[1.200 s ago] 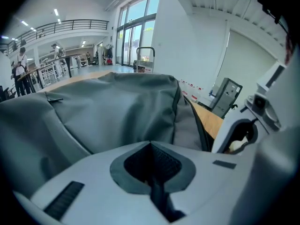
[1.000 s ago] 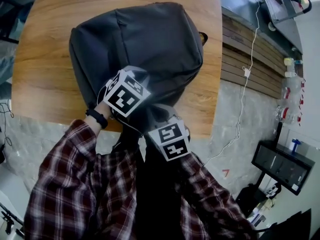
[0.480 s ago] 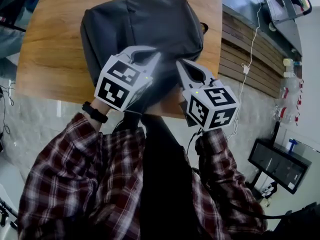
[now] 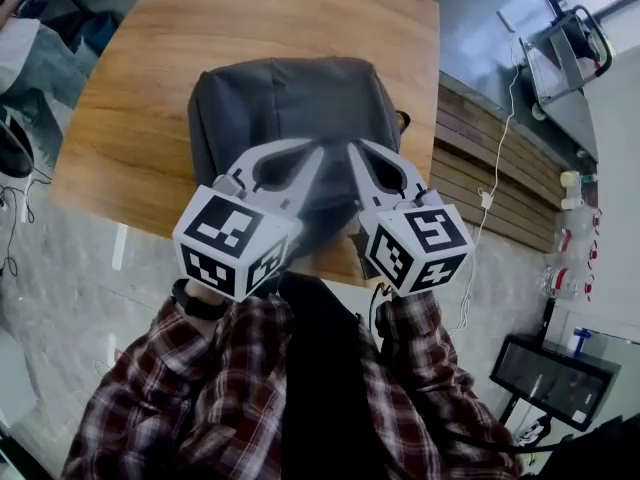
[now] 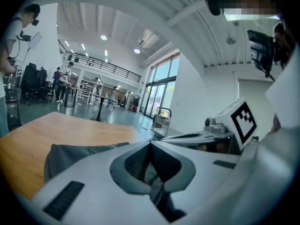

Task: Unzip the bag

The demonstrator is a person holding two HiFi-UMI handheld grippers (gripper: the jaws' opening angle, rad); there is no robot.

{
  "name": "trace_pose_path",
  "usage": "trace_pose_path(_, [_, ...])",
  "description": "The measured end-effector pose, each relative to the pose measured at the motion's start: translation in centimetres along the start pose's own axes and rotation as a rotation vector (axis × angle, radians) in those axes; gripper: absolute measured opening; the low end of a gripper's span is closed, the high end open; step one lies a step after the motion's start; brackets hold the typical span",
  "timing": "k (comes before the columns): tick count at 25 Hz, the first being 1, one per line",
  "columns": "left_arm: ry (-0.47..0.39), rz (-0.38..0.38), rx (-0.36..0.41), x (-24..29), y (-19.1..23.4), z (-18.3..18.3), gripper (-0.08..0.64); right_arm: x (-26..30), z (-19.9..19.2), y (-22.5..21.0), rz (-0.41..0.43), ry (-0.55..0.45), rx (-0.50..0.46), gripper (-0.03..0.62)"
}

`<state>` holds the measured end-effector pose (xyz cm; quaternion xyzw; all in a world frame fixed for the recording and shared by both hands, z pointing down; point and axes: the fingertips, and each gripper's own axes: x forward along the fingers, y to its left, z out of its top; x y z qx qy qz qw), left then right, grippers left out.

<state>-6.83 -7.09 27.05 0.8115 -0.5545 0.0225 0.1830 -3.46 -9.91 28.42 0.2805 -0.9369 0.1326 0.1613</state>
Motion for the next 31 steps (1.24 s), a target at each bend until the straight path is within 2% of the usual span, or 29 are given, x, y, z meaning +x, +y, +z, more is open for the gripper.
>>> trace_pose_path(5, [-0.036, 0.037, -0.011, -0.3, 0.1, 1.9, 0.009, -0.4, 1.1, 0.5, 0.018, -0.016, -0.041, 0.009])
trace_pose_path(9, [-0.033, 0.068, -0.006, -0.2, 0.3, 1.5, 0.009, 0.1, 0.5, 1.2, 0.031, 0.009, -0.09, 0.009])
trace_pose_path(31, [-0.042, 0.102, 0.0, -0.6, 0.2, 2.6, 0.009, -0.6, 1.9, 1.1, 0.059, -0.025, -0.106, 0.009])
